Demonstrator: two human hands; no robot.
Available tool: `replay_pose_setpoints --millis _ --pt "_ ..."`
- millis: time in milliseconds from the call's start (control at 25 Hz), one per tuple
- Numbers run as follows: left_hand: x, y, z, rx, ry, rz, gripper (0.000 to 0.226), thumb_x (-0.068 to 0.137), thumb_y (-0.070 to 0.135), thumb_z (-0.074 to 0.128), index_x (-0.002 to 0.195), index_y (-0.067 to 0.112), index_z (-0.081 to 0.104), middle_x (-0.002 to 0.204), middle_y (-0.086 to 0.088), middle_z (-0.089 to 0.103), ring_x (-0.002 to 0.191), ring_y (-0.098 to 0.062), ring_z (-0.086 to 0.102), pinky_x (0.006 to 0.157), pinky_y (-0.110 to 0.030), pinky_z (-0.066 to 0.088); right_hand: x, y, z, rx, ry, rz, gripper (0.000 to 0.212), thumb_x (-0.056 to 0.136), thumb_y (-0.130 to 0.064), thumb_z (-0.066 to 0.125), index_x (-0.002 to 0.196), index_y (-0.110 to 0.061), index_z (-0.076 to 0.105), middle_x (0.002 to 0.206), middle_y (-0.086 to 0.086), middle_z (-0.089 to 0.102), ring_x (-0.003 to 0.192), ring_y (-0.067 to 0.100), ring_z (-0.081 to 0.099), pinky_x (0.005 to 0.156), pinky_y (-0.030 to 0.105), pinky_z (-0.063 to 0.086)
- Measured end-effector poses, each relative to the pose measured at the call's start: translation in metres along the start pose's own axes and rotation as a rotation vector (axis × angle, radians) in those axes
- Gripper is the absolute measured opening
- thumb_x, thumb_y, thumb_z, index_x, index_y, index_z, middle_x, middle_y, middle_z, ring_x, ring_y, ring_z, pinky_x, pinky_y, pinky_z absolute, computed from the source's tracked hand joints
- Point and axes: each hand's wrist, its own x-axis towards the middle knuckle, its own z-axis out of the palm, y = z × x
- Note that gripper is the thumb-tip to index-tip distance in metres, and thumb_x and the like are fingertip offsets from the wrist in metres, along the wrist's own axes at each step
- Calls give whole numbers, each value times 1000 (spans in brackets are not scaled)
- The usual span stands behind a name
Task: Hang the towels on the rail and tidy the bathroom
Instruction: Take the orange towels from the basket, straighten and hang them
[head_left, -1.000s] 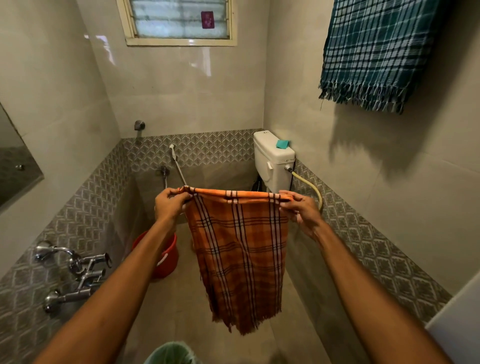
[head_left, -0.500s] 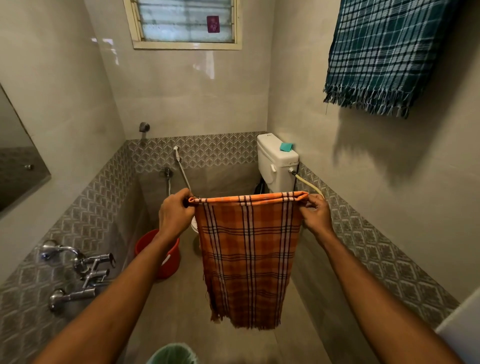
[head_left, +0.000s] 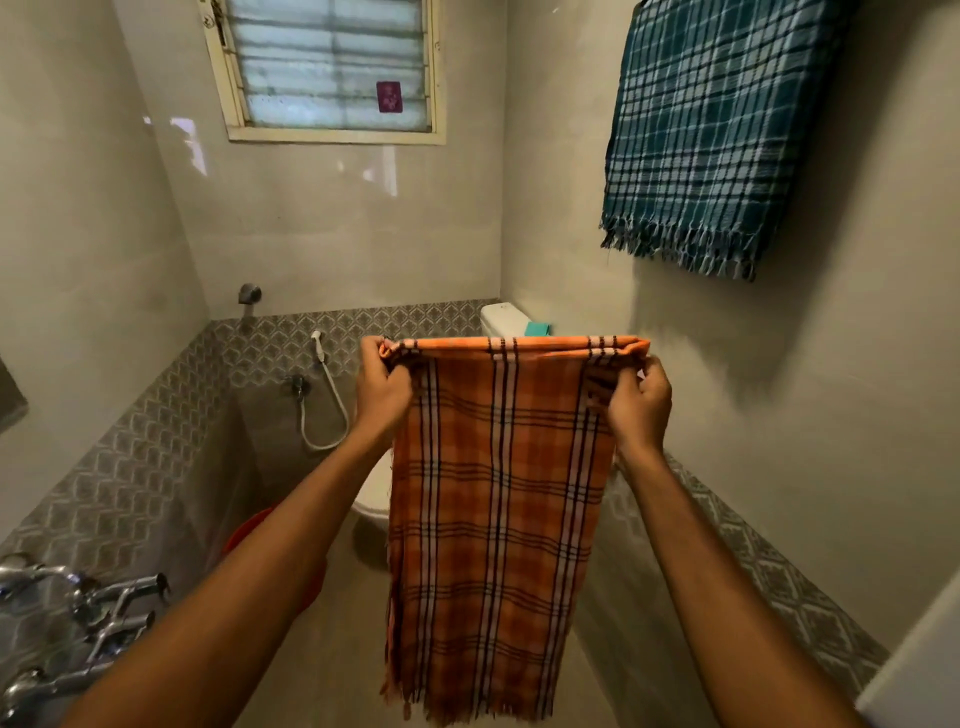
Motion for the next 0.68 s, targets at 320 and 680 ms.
replay_pose_setpoints --millis 320,680 --pt "53 85 59 -119 104 198 16 93 10 41 107 15 36 86 -5 54 76 -22 55 67 -50 51 52 -83 -20 338 1 -219 23 102 -18 41 114 -25 60 100 5 75 83 16 75 60 32 61" --pt "153 249 160 -512 59 545 11 98 19 44 104 16 35 86 0 58 76 -18 56 70 -40 48 153 -225 -37 -22 310 -1145 22 104 -19 41 112 -10 59 110 2 65 104 14 61 91 26 49"
